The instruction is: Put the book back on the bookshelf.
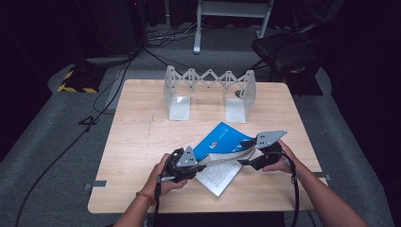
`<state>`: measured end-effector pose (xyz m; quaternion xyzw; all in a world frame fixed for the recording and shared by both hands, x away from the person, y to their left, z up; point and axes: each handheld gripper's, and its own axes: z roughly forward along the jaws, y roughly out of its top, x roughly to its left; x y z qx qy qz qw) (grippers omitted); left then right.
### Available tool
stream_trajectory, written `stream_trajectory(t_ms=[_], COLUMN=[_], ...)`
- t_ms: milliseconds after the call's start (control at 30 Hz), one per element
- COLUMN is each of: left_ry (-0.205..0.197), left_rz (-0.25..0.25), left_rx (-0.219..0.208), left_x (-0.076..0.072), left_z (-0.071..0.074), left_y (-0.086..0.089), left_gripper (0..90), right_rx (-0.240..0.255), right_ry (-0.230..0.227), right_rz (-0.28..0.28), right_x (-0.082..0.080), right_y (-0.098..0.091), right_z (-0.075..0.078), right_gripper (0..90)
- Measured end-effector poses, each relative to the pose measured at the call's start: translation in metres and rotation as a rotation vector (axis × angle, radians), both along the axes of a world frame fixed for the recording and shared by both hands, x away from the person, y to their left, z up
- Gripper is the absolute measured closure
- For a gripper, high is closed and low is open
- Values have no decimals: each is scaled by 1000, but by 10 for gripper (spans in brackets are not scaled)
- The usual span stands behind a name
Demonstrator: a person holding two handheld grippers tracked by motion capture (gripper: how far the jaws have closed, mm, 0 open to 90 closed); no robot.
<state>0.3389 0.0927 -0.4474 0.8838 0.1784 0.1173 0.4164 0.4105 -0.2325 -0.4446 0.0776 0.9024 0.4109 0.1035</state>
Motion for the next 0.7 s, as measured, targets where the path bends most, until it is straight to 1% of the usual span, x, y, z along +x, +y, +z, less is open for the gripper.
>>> stream_trajectory(t_ms=[33,67,100,133,167,200,233,267,300,333,367,400,433,467,500,567,633,667,700], left_ry=[4,7,8,5,2,2,-8,-8,-13,-21,-33,-46,-51,-57,-62,-60,-43,-26,-26], left_rz=[-1,4,1,3,7,7,15,15,19,29,36,52,68,87,121,154,170,178,178], left_rx=[5,-2,-1,-7,-16,-16,-24,-24,-25,-19,-3,8,12,19,22,24,25,19,19], left_x=[1,1,3,4,5,5,8,8,11,14,16,19,22,25,30,34,36,35,35], left_z=[0,-1,-1,-1,-1,-1,2,2,3,4,4,5,5,6,8,8,8,7,7], left_y=[2,4,8,11,14,14,18,18,20,21,22,24,26,28,31,34,38,39,39], left_gripper=[774,771,769,769,770,770,766,761,761,754,742,733,718,702,685,651,626,614,596], right_rx=[-19,-29,-32,-36,-43,-43,-25,-24,-24,-31,-39,-44,-43,-42,-44,-43,-42,-49,-52], right_ry=[-26,-37,-52,-69,-89,-89,-131,-137,-137,-154,-176,-187,-194,-193,-200,-211,-215,-221,-225], right_rz=[-17,-36,-54,-57,-70,-70,-73,-67,-67,-60,-56,-60,-74,-87,-94,-114,-119,-120,-124], right_x=[1,3,4,5,6,6,6,5,5,3,1,0,-3,-4,-6,-10,-13,-15,-17], right_y=[0,0,-1,-2,-3,-3,-5,-5,-5,-3,-1,1,3,5,7,14,18,20,22], right_z=[-3,-6,-9,-10,-11,-11,-12,-12,-12,-13,-13,-14,-15,-15,-15,-12,-12,-12,-11], right_gripper=[339,358,390,407,495,495,568,593,593,618,639,648,660,671,684,706,720,723,724])
